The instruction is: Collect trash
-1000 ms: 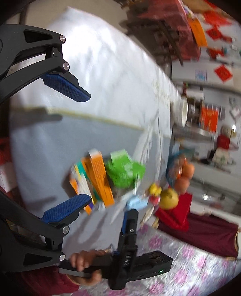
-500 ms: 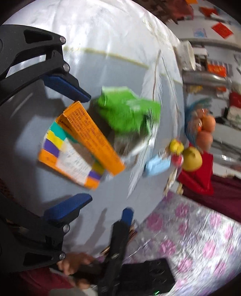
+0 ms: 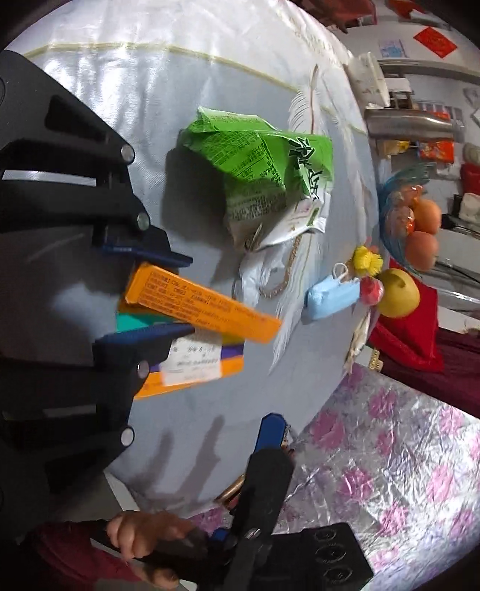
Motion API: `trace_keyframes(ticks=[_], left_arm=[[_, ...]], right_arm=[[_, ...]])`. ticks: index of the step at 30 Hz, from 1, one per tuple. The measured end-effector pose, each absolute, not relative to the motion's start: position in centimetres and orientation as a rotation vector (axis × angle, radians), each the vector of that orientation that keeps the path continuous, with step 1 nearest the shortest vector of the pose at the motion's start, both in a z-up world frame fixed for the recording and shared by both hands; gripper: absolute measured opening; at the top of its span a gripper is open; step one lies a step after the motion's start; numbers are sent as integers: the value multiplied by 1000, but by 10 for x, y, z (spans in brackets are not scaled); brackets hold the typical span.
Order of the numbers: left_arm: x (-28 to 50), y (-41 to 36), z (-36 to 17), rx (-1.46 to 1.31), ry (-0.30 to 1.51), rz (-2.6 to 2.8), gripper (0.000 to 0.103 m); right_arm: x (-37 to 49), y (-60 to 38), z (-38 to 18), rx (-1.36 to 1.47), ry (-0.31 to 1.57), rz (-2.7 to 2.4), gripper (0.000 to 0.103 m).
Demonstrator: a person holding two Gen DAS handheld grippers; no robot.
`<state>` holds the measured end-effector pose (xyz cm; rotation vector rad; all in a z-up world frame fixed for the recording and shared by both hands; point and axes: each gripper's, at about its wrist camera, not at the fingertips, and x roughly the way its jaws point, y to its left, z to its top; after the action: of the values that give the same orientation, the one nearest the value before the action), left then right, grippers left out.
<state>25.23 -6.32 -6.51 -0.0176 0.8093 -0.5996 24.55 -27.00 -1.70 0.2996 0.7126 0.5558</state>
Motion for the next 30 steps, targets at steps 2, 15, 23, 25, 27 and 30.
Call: trace_keyframes(ticks=[2,15,23,25,27,30], left_arm=[[249,-60,-62,-33,798,-596,24],[263,-62,-63,-44,841,-596,42],[244,-29,-41,-145,738,-558,16],[230,-3,-26,-178,682,-527,16],[222,20,-16,-218,649,-503,16],[209,56,-8,-249,601,-428,16]], right_arm=[[245,-272,-16,306,707,550,75],[244,-273,-20,341,724,525,75],[245,-271,-6,321,713,506,74],[251,-262,-4,301,727,509,74],[260,-242,-1,263,746,521,74],[279,-207,-1,209,776,541,74]])
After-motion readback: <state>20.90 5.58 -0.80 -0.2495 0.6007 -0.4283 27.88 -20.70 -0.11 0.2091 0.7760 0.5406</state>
